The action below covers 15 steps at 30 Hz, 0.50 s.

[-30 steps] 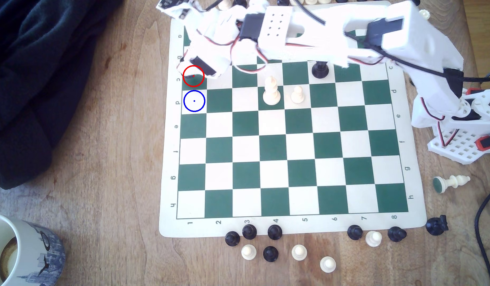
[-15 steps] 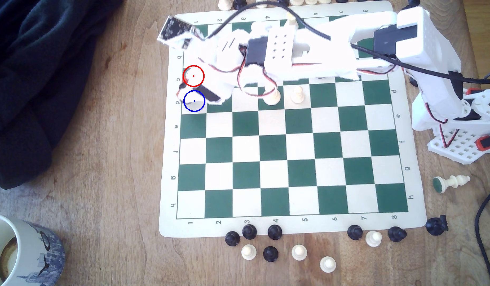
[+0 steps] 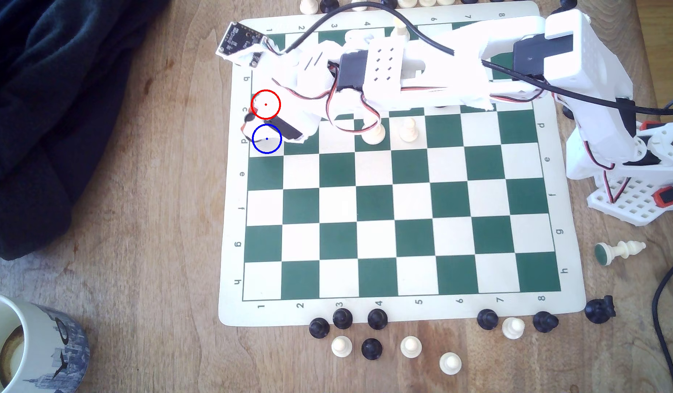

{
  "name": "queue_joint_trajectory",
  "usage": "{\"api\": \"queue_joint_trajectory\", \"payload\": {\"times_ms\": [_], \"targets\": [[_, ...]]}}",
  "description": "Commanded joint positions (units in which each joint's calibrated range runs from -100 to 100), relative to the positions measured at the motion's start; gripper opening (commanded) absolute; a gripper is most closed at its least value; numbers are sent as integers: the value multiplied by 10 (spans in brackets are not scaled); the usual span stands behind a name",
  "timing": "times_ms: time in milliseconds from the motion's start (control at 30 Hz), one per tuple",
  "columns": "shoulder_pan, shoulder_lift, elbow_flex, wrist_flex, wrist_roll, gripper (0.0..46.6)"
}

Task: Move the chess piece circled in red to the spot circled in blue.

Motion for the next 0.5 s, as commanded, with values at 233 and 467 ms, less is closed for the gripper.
{"api": "queue_joint_trajectory", "payload": {"times_ms": [233, 467], "targets": [[2, -22, 26, 5, 8, 18], [-1, -17, 22, 0, 8, 19]]}}
